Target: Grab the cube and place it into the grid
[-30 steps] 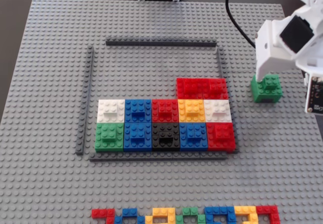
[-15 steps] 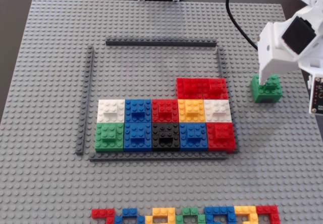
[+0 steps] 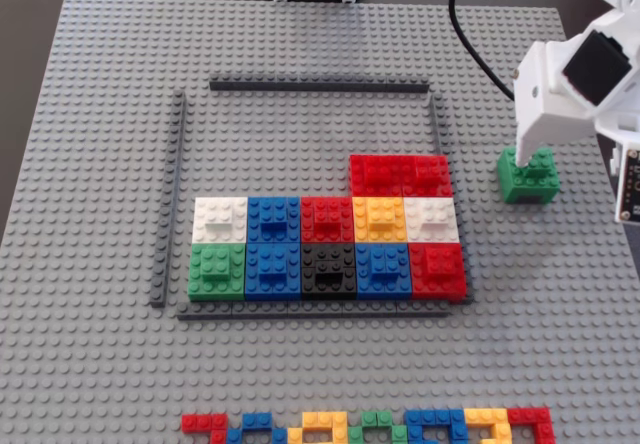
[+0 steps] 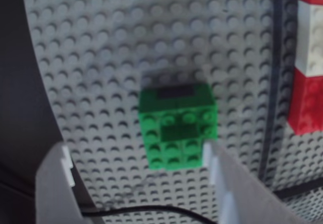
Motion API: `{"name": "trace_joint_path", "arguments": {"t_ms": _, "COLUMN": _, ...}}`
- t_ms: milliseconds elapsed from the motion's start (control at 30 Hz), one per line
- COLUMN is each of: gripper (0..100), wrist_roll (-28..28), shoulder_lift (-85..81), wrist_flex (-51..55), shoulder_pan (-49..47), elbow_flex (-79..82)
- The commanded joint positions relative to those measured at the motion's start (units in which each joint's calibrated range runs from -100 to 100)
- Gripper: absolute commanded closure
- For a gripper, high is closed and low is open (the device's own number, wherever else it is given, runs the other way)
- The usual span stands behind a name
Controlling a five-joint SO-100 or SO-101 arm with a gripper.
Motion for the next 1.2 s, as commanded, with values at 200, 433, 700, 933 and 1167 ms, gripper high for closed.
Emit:
{"name": "trace_joint_path", "arguments": {"t_ms": 200, "gripper": 72, "wrist_roll": -0.1, "shoulder_lift": -2.6, "wrist_flex": -0.6, "shoulder_pan": -0.1, "elbow_flex": 0.8}}
{"name": "trace_joint_path", "arguments": {"t_ms": 433, "gripper": 79, "wrist_roll": 0.1, "shoulder_lift": -2.3, "wrist_flex": -0.7, "shoulder_pan": -0.1, "elbow_flex": 1.3}}
{"name": "trace_joint_path", "arguments": {"t_ms": 700, "gripper": 87, "wrist_roll": 0.1, "shoulder_lift": -2.3, "wrist_flex": -0.6, "shoulder_pan": 0.1, "elbow_flex": 1.6}}
{"name": "trace_joint_path", "arguments": {"t_ms": 933, "gripper": 92, "wrist_roll": 0.3, "shoulder_lift": -2.3, "wrist_flex": -0.3, "shoulder_pan": 0.2, "elbow_flex": 1.2}}
{"name": "trace_joint_path", "arguments": {"t_ms": 1167, "gripper": 93, "wrist_roll": 0.6, "shoulder_lift": -4.2, "wrist_flex": 0.4, "shoulder_pan": 0.5, "elbow_flex": 0.5}}
